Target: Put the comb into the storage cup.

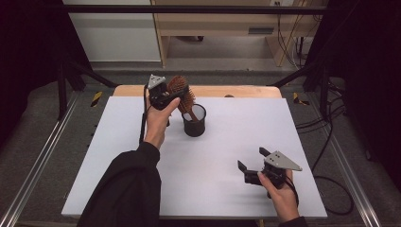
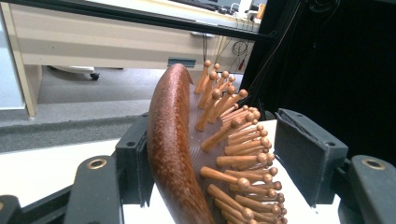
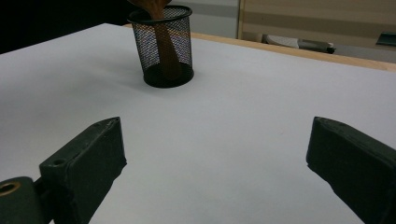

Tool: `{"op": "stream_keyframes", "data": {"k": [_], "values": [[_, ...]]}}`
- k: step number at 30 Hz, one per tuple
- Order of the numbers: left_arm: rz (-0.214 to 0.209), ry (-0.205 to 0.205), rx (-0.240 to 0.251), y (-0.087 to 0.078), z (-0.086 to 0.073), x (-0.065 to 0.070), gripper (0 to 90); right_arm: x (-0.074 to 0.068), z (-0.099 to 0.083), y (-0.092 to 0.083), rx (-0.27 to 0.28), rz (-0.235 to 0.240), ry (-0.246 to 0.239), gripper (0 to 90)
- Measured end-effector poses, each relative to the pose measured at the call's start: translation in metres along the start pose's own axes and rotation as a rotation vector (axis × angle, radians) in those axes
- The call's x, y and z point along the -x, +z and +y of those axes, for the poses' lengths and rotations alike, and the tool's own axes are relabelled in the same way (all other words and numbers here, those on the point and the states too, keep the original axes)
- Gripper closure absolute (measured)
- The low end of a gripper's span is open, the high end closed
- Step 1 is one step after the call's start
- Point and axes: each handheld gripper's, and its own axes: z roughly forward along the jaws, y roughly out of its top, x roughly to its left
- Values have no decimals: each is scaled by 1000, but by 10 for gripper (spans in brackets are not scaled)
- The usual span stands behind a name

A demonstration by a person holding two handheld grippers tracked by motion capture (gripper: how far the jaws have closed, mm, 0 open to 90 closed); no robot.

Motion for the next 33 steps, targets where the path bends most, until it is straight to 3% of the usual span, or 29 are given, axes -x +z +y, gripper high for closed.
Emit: {"op": "stream_keyframes", "data": {"k": [33], "values": [[20, -15, -19, -2, -6, -13, 267, -1, -1, 1, -8, 3, -4, 48]]}}
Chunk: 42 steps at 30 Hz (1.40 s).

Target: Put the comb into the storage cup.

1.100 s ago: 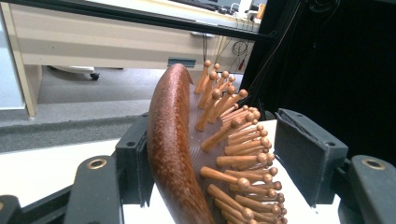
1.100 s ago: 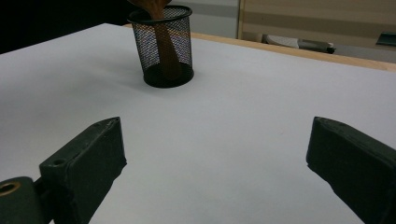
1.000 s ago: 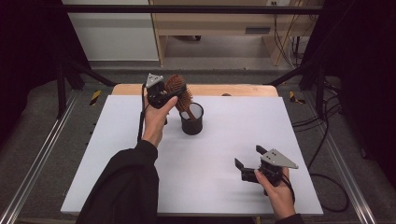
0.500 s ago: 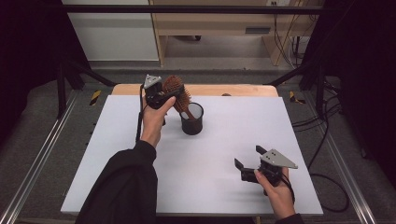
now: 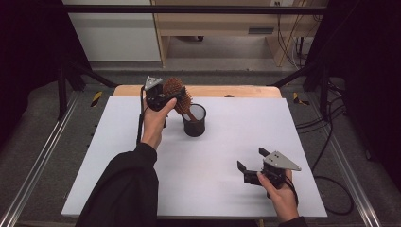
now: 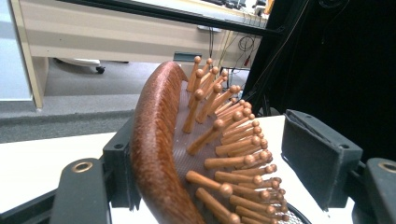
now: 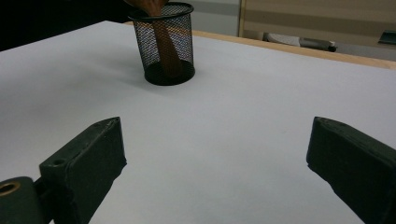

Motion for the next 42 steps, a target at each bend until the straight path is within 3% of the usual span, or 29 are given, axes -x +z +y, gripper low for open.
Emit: {"op": "stream_keyframes", "data": {"k": [16, 28, 42], "values": [[-16, -11, 15, -1, 0, -1, 219, 0, 0, 0, -4, 5, -1, 48], [28, -21, 18, -1, 0, 0, 44, -1, 0, 1, -5, 4, -4, 47], [28, -11, 20, -5, -3, 0, 39, -1, 0, 1, -3, 8, -4, 47]]}}
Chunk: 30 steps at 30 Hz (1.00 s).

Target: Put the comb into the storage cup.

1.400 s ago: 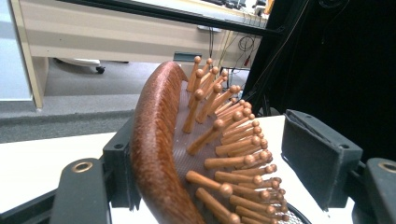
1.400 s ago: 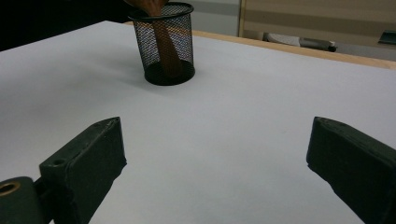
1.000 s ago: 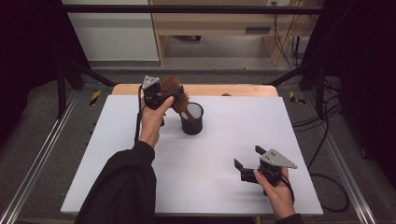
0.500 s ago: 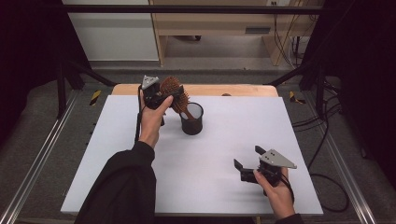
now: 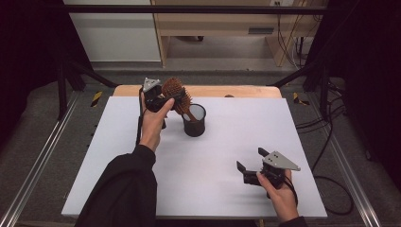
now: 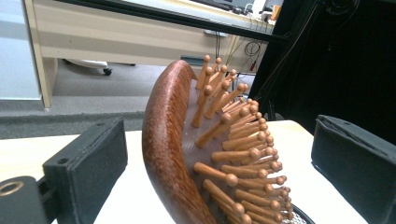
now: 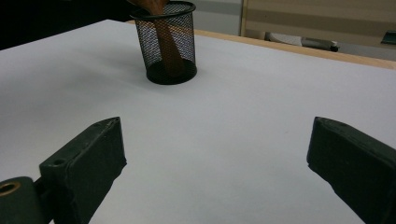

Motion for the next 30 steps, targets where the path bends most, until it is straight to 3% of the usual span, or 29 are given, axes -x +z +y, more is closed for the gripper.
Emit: {"op": "stream_keyframes", "data": {"k": [20, 30], "values": [[-2, 15, 7, -9, 0, 6, 39, 0, 0, 0, 5, 4, 6, 46], [1, 4, 12, -14, -1, 8, 39, 1, 1, 0, 9, 16, 6, 46]]}}
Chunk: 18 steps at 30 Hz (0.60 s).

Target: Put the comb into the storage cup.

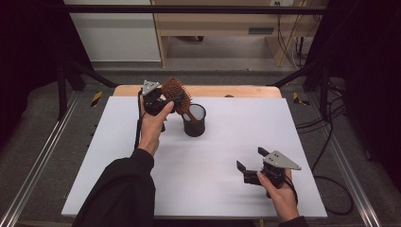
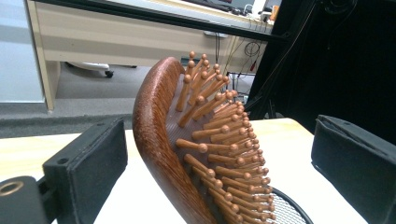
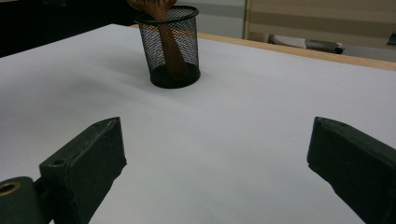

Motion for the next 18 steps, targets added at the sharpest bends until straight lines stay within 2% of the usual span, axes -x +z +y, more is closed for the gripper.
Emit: {"op": "stream_keyframes", "data": {"k": [8, 18], "values": [[25, -9, 10, -7, 5, -1, 39, 0, 1, 2, -4, 2, -8, 46], [17, 4, 8, -11, 5, 2, 39, 0, 1, 3, -4, 0, -17, 48]]}}
